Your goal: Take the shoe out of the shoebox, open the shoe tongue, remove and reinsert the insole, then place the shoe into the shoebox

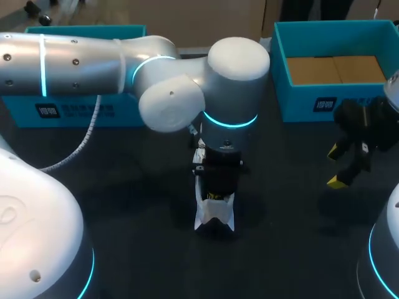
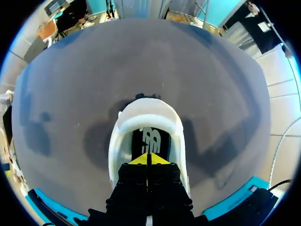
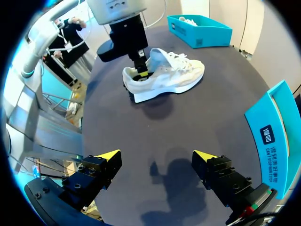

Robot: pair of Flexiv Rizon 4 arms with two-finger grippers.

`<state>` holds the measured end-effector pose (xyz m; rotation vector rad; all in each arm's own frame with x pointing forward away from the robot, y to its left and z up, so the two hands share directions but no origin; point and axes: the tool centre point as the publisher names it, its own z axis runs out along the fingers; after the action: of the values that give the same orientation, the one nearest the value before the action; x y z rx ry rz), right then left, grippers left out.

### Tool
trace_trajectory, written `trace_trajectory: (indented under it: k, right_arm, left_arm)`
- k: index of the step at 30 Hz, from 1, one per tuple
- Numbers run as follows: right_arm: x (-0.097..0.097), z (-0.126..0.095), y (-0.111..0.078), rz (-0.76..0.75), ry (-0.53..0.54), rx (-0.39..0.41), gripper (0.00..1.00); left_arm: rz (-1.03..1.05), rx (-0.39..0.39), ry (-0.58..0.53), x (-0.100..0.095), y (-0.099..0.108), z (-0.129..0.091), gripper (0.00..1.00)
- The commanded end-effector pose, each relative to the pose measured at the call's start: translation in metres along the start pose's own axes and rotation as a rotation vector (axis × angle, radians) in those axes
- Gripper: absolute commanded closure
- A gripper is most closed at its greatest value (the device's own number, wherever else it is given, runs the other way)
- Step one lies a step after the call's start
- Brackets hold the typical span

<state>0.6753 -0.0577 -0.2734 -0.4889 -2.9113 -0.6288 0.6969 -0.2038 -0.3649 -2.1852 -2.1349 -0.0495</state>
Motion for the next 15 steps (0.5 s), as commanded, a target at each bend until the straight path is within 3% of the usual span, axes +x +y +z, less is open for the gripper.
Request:
trace_trajectory:
  k: [1,10,12,13,14,15]
  right_arm:
    - [0.001,0.001,0.000,-0.001,-0.002,0.001,0.00]
    - [0.001,0.001,0.000,-0.001,-0.002,0.001,0.00]
    - [0.001,0.001,0.000,-0.001,-0.002,0.001,0.00]
    - [0.001,0.001,0.000,-0.001,-0.002,0.001,0.00]
    - [0.001,0.001,0.000,-0.001,-0.002,0.001,0.00]
    - [0.001,0.001,0.000,-0.001,-0.002,0.001,0.00]
  left_arm:
    - [-0.023,-0.012,-0.009,0.006,0.006,0.001,1.00]
    - [-0.066,-0.020,0.014,0.007,0.017,0.002,0.97]
    - [-0.074,-0.024,0.021,0.007,0.019,0.003,0.61]
    - [-0.080,-0.025,0.022,0.007,0.020,0.003,0.51]
    - [-0.082,-0.020,0.023,0.008,0.021,0.003,0.04]
    - [-0.083,-0.017,0.024,0.009,0.021,0.003,0.00]
